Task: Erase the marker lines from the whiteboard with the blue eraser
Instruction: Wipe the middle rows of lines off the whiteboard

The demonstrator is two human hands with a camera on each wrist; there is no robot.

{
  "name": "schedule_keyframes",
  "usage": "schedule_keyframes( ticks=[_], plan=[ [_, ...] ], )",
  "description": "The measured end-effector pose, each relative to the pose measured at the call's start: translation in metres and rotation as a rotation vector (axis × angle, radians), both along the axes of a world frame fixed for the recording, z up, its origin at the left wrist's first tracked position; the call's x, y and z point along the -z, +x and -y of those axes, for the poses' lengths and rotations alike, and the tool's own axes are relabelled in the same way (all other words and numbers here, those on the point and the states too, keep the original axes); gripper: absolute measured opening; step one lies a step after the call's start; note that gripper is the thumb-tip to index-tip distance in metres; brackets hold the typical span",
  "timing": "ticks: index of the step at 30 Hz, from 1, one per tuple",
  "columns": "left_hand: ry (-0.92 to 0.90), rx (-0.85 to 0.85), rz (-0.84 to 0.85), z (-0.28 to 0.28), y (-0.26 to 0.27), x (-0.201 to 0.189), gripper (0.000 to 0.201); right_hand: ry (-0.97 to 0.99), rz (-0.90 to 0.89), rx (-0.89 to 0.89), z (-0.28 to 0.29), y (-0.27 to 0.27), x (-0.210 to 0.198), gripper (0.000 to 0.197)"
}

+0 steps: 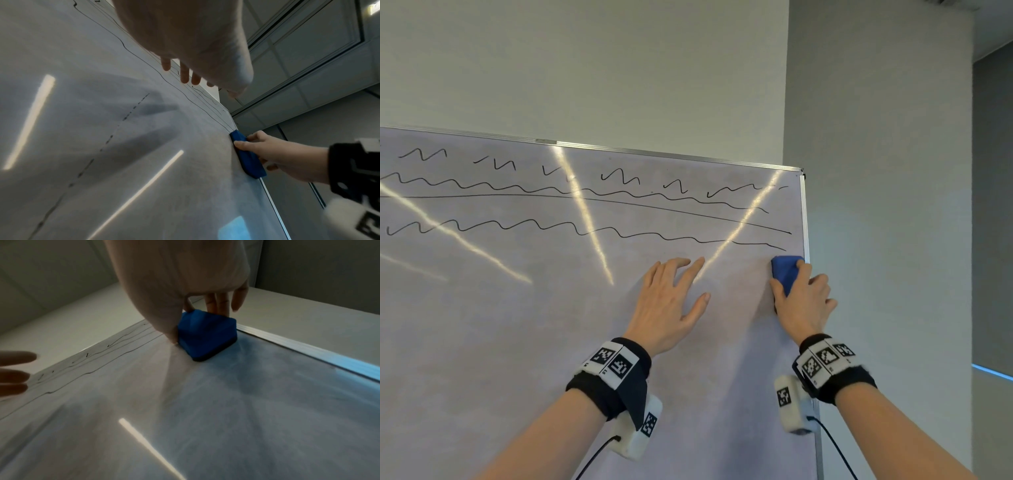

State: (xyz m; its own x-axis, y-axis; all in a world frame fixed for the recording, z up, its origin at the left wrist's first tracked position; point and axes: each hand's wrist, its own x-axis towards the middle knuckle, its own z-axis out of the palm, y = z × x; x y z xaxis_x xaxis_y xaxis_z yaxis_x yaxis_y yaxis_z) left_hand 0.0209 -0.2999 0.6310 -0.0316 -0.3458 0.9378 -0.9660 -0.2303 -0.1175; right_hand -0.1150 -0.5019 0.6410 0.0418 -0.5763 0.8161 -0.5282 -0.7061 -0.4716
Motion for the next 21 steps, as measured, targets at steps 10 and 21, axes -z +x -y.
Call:
schedule_keyframes(
  ticks=[10, 21],
  plan=[
    [0.023, 0.001, -0.005, 0.001, -0.001, 0.006, 0.056, -0.051, -0.041, 0.017, -0.004, -0.01, 0.046, 0.059],
    [0.012, -0.001, -0.005, 0.006, -0.004, 0.002, 0.056, -0.312, -0.176, -0.083, -0.032, 0.021, 0.045, 0.064]
  ],
)
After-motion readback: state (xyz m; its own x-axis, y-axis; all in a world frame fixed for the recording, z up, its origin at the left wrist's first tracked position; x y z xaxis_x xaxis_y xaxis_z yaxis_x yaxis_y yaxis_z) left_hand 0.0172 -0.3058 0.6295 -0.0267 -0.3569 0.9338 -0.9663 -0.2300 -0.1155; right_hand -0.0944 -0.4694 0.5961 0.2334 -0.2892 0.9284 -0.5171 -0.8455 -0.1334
